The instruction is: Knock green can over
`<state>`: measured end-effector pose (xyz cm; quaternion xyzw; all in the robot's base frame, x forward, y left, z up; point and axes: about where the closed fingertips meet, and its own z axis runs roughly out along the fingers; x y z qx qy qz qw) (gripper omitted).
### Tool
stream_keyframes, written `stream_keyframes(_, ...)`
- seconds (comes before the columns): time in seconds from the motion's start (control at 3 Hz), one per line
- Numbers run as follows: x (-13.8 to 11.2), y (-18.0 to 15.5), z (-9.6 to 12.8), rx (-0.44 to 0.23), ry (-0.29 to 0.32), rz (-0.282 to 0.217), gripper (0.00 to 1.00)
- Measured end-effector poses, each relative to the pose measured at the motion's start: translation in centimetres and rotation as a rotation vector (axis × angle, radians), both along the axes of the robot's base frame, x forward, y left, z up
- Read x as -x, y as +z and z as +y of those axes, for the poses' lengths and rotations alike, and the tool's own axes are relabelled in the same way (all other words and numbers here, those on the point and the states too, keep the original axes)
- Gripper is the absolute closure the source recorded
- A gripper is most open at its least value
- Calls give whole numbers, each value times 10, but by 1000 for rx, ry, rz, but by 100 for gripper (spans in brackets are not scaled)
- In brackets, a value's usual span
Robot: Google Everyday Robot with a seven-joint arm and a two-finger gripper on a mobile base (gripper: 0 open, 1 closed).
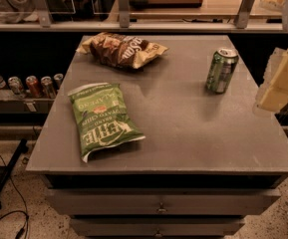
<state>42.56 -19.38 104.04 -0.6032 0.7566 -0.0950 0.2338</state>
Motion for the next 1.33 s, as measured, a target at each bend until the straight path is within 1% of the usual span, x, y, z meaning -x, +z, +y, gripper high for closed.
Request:
stream_keyframes(0.33,0,0,0,0,0,0,0)
stream_keyframes(0.67,-3,1,-3,-40,-17,-2,0)
stream_keyframes(1.0,-17,-10,-17,-119,-55,7,0)
stream_keyframes(1.33,-38,-32,-33,-237,-110,11,0)
